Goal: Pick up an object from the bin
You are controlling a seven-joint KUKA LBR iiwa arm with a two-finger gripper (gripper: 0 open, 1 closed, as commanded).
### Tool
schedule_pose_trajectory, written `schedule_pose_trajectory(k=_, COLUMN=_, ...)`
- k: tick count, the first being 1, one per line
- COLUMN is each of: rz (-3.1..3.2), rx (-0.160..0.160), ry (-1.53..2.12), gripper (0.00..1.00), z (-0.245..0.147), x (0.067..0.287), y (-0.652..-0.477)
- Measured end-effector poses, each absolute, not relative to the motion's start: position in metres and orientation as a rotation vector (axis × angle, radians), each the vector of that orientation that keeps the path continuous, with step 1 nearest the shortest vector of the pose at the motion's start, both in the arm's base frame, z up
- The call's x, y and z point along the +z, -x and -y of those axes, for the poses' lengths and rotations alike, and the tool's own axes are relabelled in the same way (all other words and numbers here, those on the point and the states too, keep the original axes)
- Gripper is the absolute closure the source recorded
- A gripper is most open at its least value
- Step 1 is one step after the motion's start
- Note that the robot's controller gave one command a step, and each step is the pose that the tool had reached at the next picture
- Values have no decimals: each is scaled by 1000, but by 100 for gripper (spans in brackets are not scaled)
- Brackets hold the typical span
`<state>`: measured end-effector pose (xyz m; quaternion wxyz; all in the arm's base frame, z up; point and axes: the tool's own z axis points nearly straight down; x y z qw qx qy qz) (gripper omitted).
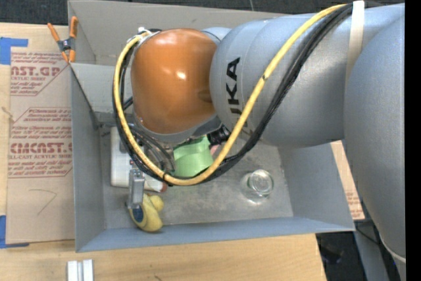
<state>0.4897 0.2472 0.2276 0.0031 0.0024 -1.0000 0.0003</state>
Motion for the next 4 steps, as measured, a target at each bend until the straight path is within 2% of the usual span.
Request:
schedule_pose_trajectory(k=1, rz=3142, rx=-3, ry=-2, gripper=0, z=-246, x=232, y=-491)
schedule_pose_trajectory(k=2, rz=3142, rx=-4, ry=-120, gripper=0, z=-214, x=183, y=-510)
schedule_pose_trajectory(k=3, rz=3113, rx=3, ry=-380, gripper=0, z=-201, x=155, y=-513)
schedule_pose_trajectory(k=4, rz=3104, rx=-5, ry=-518, gripper=0, z=-187, x=145, y=-532)
